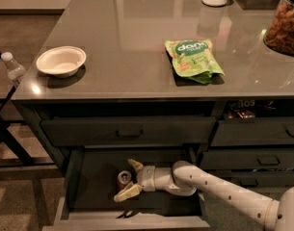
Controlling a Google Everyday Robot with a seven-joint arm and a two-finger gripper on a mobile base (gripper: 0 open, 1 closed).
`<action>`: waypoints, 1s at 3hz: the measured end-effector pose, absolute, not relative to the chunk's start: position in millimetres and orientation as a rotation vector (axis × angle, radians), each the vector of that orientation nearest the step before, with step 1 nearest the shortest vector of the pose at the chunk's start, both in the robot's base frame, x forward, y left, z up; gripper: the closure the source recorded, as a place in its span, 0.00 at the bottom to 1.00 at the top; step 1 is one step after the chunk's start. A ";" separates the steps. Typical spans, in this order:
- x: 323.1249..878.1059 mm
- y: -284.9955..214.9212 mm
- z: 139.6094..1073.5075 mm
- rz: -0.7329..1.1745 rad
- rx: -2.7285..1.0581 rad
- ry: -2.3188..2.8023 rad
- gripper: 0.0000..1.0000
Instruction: Pick coke can from middle drawer and place on counter
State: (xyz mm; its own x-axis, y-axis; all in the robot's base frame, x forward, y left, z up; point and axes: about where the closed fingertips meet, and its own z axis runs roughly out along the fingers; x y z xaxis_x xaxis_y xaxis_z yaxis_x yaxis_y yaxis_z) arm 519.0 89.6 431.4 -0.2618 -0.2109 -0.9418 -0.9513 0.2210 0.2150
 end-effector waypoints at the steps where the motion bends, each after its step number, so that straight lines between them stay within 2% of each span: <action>1: 519.0 89.7 431.4 1.109 -1.104 1.655 0.18; 3: 519.0 89.7 431.4 1.110 -1.104 1.655 0.65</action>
Offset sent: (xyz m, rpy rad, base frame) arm 0.0000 0.0000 0.0000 0.0001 0.0001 0.0000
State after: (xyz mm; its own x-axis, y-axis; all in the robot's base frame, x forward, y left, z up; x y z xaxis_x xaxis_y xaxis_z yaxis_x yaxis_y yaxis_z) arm 519.0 89.7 431.4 -0.2619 -0.2107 -0.9418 -0.9513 0.2208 0.2151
